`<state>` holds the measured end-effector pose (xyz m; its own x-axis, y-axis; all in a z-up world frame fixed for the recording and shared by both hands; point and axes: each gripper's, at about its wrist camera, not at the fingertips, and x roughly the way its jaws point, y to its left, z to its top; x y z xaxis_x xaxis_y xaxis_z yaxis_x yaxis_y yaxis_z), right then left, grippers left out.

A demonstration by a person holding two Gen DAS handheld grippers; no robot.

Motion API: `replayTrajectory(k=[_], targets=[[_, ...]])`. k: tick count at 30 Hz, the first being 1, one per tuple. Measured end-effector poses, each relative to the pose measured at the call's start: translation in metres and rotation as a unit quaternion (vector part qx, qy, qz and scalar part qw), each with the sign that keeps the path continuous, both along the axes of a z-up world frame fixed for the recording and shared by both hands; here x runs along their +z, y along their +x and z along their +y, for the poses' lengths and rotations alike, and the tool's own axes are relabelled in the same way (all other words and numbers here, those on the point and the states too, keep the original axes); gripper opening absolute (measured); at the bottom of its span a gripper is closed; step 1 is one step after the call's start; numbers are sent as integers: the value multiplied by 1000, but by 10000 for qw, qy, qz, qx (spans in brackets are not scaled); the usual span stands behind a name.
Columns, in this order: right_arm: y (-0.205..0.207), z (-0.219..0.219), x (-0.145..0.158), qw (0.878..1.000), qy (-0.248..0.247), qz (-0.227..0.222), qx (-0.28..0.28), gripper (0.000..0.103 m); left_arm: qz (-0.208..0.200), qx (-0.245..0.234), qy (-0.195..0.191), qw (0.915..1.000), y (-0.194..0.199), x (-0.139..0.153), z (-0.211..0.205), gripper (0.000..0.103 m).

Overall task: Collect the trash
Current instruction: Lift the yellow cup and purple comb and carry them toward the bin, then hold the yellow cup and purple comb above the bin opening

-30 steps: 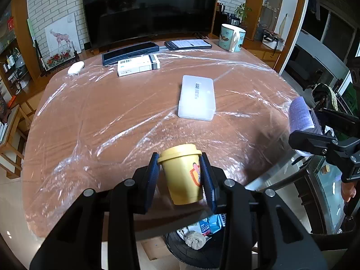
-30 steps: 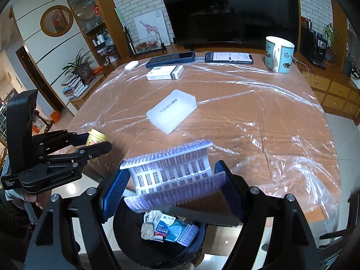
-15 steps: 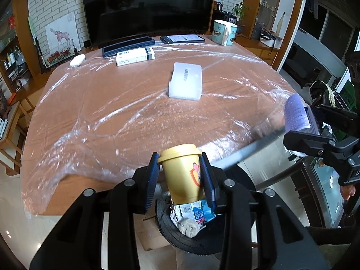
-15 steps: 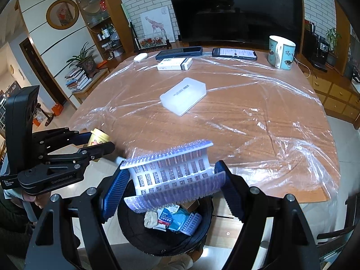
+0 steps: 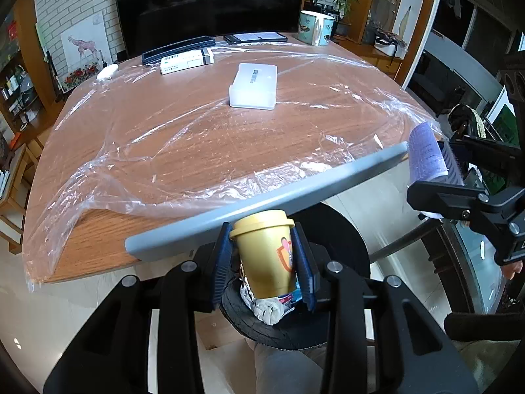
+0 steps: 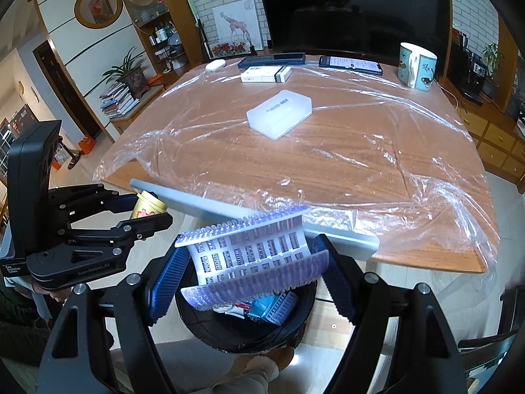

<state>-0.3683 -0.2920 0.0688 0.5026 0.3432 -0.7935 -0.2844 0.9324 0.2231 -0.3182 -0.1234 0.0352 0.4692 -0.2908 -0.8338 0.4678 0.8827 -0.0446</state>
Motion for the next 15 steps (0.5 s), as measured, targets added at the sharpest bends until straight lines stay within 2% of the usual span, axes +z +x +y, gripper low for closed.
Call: replayTrajectory(k=[15], targets=[[-13, -4, -26, 9994, -22, 336, 86, 76, 142, -145, 264, 9994, -15, -20, -13, 38]])
